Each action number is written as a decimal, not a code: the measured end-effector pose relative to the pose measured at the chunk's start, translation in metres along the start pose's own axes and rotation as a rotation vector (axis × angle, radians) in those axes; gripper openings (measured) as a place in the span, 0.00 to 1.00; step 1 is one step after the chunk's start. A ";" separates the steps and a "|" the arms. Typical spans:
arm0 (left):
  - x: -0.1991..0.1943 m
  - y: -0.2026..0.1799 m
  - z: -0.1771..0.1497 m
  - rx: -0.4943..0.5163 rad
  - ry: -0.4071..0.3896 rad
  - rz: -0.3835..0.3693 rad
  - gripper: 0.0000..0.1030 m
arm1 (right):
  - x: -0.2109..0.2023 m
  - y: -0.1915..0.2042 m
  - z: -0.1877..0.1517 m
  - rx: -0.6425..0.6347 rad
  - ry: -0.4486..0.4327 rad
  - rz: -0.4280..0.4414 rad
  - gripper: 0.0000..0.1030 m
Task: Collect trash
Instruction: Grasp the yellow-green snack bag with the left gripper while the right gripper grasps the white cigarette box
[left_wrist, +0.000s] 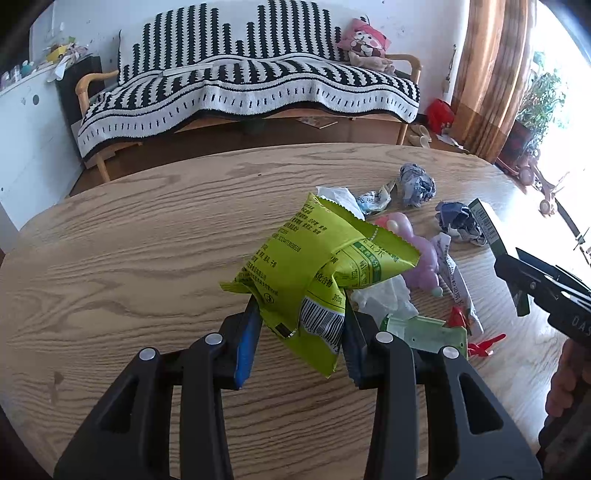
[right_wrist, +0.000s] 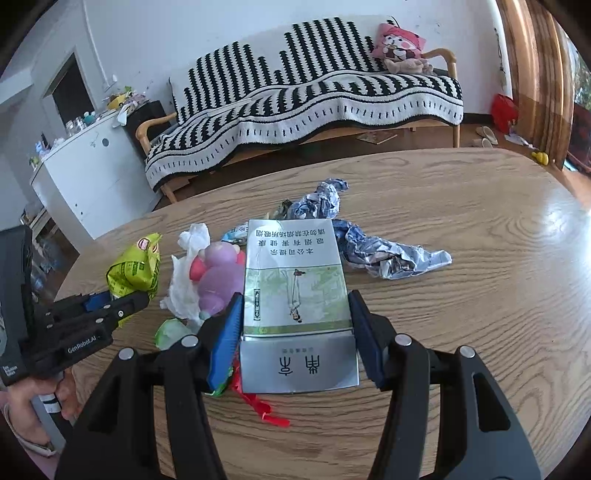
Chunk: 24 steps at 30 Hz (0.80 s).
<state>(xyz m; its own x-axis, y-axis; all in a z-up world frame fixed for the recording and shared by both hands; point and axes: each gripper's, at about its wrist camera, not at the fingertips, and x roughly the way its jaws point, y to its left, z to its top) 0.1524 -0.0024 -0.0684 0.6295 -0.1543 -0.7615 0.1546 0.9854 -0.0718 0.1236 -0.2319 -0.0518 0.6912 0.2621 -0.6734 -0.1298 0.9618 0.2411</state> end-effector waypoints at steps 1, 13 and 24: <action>-0.001 0.000 0.000 -0.002 -0.002 0.000 0.38 | -0.001 -0.001 0.000 0.006 -0.002 0.003 0.54; -0.005 0.005 0.002 -0.011 -0.007 0.004 0.38 | 0.010 0.002 -0.003 -0.003 0.046 -0.007 0.54; -0.005 0.012 0.003 -0.039 -0.008 0.001 0.38 | 0.020 0.002 -0.004 -0.013 0.079 -0.021 0.55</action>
<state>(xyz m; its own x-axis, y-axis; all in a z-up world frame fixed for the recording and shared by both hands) 0.1533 0.0095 -0.0638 0.6356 -0.1536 -0.7566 0.1244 0.9876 -0.0960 0.1345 -0.2241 -0.0674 0.6358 0.2466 -0.7314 -0.1251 0.9680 0.2177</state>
